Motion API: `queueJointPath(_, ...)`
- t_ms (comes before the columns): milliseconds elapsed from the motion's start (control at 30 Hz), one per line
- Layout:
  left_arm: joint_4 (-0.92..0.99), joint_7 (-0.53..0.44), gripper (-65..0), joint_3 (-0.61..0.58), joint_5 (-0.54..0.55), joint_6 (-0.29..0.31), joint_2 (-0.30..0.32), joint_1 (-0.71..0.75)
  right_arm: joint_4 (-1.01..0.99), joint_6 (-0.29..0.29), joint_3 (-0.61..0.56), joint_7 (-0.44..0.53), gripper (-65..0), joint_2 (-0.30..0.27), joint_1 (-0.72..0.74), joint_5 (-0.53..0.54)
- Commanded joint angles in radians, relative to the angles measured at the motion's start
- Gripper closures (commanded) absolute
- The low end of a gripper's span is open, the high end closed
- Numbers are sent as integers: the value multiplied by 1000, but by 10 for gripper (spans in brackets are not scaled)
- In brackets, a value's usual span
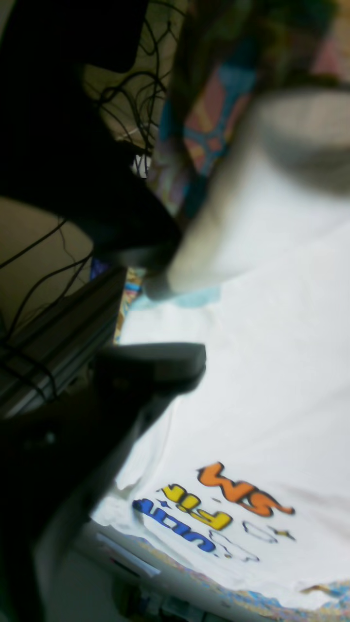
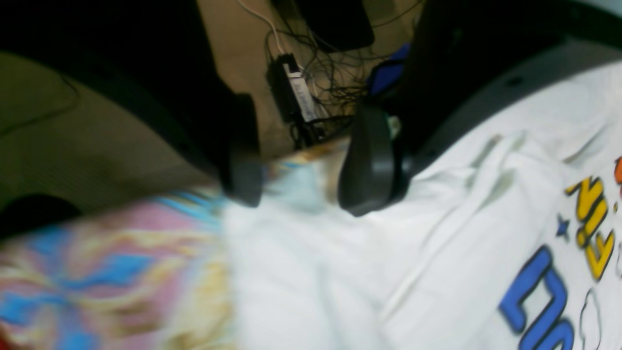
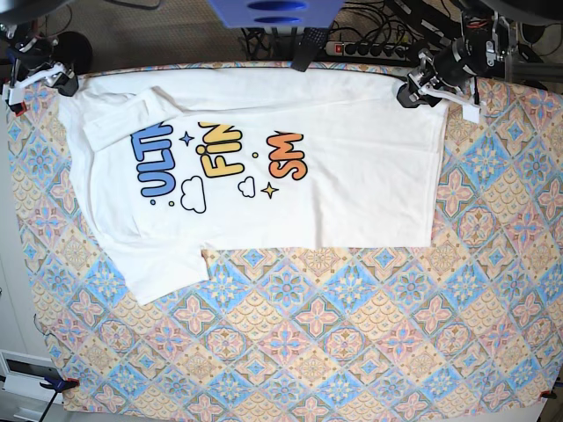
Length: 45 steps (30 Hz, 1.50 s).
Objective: Fold the T-shirt properly
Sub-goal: 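Move both grippers to the folded edge and grasp it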
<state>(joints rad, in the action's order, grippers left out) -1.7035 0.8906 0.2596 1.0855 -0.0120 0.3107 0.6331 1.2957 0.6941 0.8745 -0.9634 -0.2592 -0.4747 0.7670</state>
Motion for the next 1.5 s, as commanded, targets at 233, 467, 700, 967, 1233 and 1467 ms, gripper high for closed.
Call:
queueJointPath(233,-48,-1,-425,25,15,7,9,35,15,4,90,-21,-281,-18,-6,16)
queueJointPath(467,-129,5,-425,157,12,7,14,-25,150,4,90,-21,-281,-22,0,15)
queueJointPath(700,-62,74,-425,159,5,5,66,-250,296,4,-28,-21,-280,-62,60,-113)
queueJointPath(967,151,83,-425,70,-146,7,91,-514,293,4,-229,-21,-280,-65,296,-320)
queueJointPath(1233,354,77,-425,-26,-276,8,77,-709,227,4,-332,-21,-280,-65,434,-422)
queueJointPath(1467,474,-37,-425,-124,-379,8,71,-793,137,4,-337,-21,-279,-65,502,-424)
